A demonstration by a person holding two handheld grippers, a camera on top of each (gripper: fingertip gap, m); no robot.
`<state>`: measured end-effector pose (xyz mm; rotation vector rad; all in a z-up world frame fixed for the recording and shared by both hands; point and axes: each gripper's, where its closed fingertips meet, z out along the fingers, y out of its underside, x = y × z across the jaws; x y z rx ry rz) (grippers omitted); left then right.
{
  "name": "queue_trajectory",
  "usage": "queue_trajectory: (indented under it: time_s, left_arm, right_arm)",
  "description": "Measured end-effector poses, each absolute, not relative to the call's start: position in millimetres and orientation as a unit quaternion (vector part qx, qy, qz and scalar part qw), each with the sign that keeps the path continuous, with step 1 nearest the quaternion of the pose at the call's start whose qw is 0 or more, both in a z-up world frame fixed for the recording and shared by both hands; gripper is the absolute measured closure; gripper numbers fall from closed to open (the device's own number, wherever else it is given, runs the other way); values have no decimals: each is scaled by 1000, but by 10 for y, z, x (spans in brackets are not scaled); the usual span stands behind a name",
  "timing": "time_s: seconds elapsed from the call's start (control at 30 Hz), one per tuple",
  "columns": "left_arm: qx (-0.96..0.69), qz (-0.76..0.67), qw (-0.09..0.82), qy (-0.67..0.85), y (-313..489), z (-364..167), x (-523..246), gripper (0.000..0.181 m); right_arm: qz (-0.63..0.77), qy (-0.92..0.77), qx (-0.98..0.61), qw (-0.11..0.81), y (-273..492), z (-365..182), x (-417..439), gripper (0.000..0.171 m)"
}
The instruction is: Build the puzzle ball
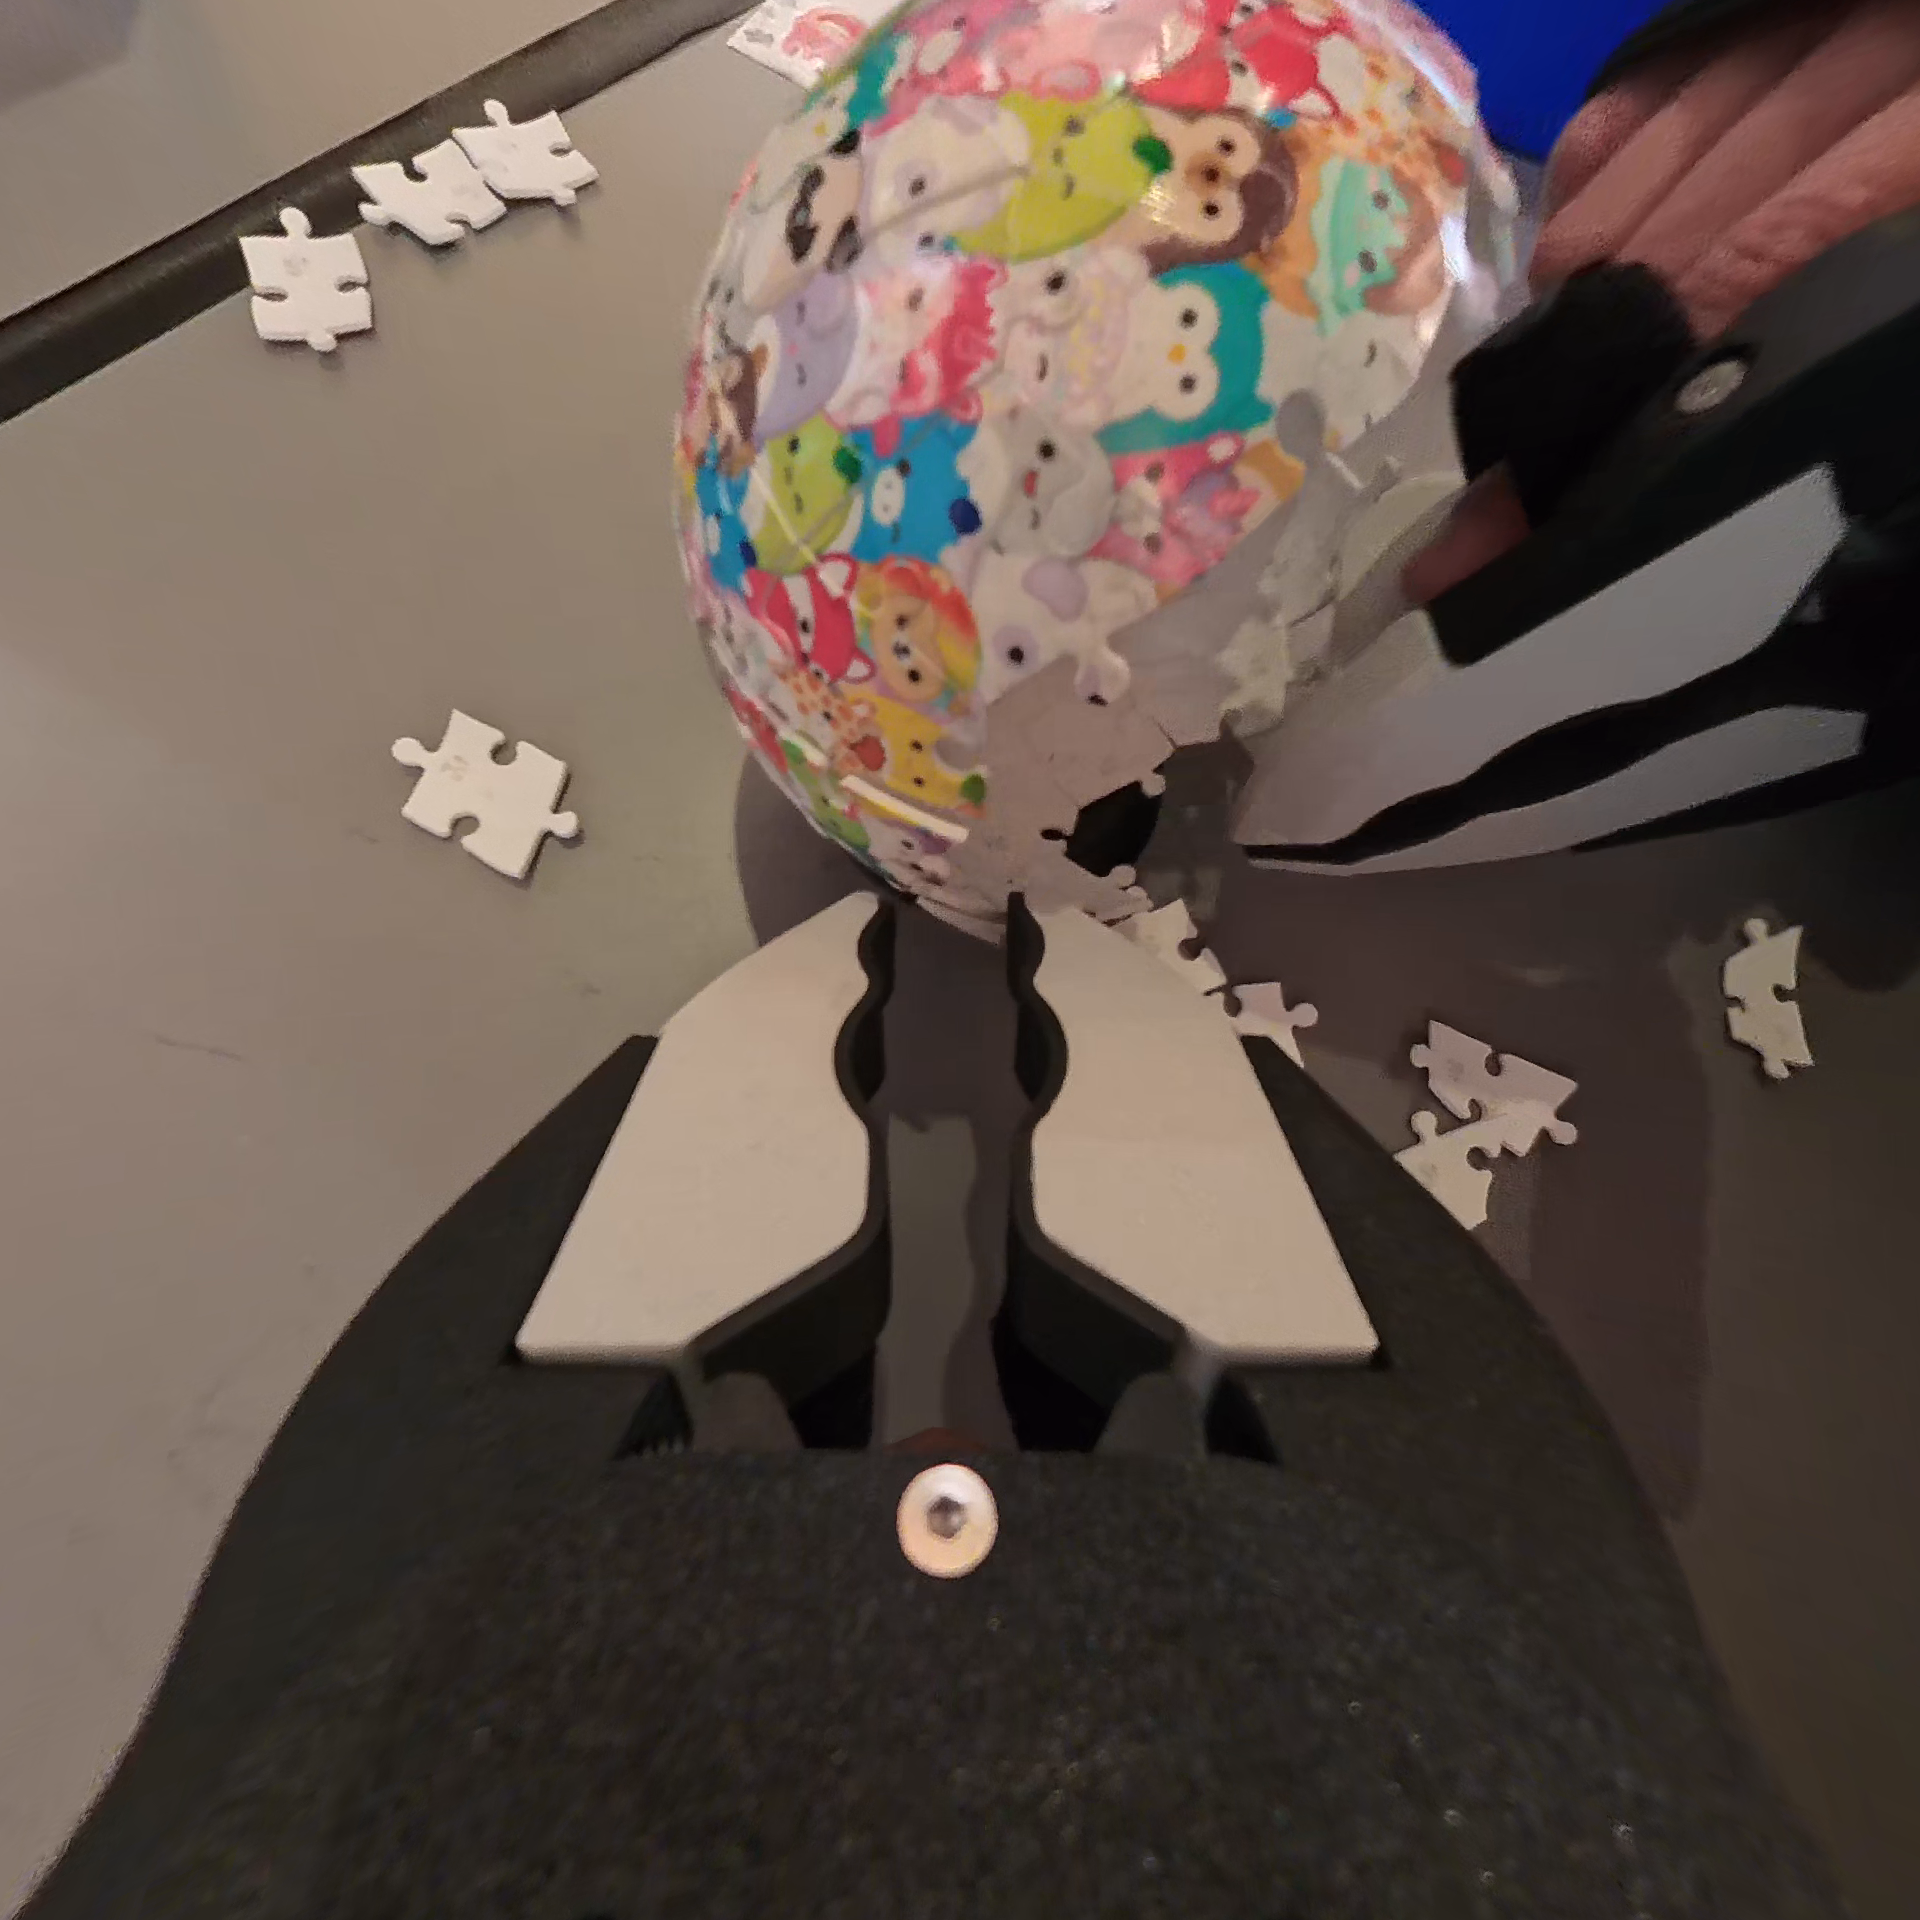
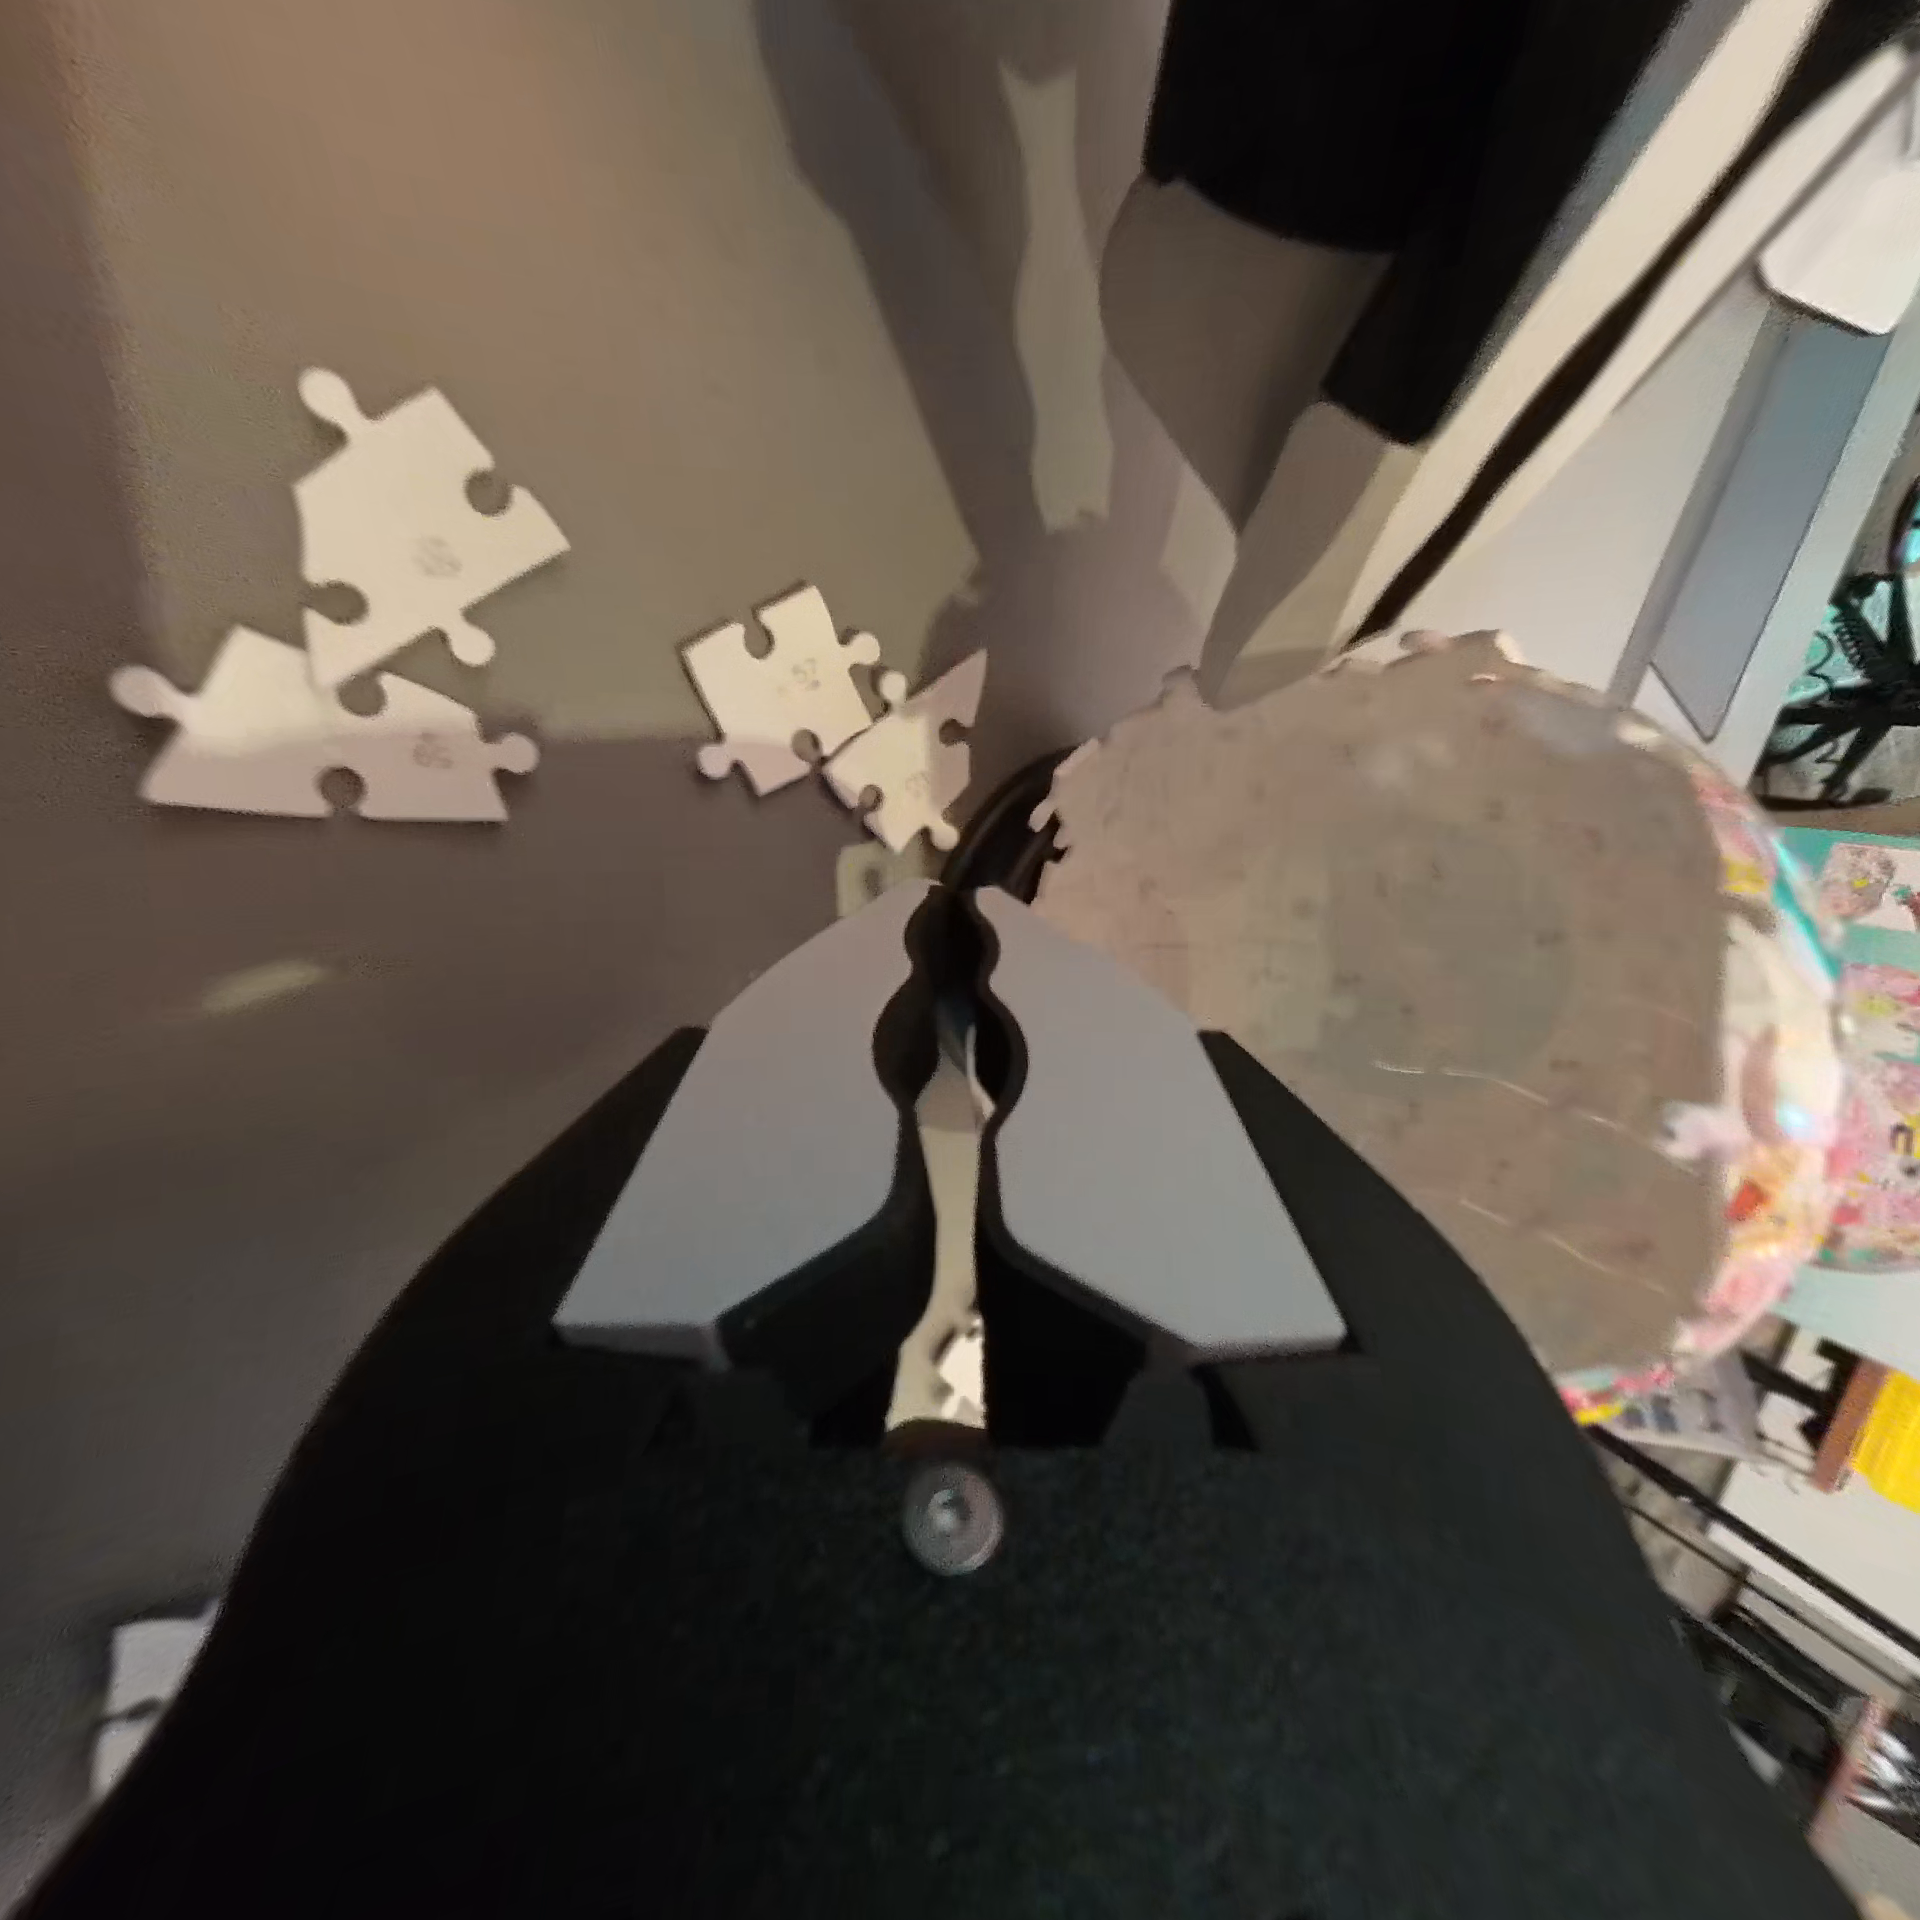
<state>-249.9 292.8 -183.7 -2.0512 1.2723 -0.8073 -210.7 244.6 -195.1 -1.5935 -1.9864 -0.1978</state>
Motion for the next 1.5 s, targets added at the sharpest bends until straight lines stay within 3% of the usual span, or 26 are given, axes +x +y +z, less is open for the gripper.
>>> queue_trajectory:
  time_s: [0.1, 0.33, 0.5, 0.63, 0.87, 0.97, 1.17, 1.23, 1.5]
  left_arm:
    - [-770, -308, 295, 475, 2925, -1826, -2499, 161]
    - [-770, -301, 298, 478, 2920, -1816, -2492, 161]
    - [-773, -301, 300, 471, 2867, -1784, -2575, 160]
    - [-777, -308, 294, 464, 2734, -1774, -2651, 160]
    - [-775, -313, 268, 479, 2462, -1820, -2675, 160]
    - [-778, -301, 259, 487, 2384, -1872, -2672, 160]
    - [-781, -298, 255, 485, 2240, -1911, -2702, 160]
    - [-784, -296, 254, 483, 2192, -1927, -2737, 160]
    - [-790, -296, 262, 470, 2047, -1934, -2866, 160]
  right_arm:
    - [-55, -716, -629, 298, 2350, -1889, -2142, 154]
    - [-31, -645, -651, 400, 2186, -1675, -2389, 153]
    - [-2, -564, -746, 354, 2159, -2026, -2356, 136]
    - [51, -522, -781, 340, 2115, -2113, -2476, 103]
    - [174, -442, -833, 283, 2026, -2214, -2552, 99]
    - [244, -426, -832, 256, 1854, -2151, -2614, 85]
    - [246, -472, -792, 299, 1652, -1924, -2618, 94]
    - [191, -495, -790, 307, 1738, -1949, -2442, 116]
    - [93, -450, -827, 323, 2128, -2176, -2227, 127]
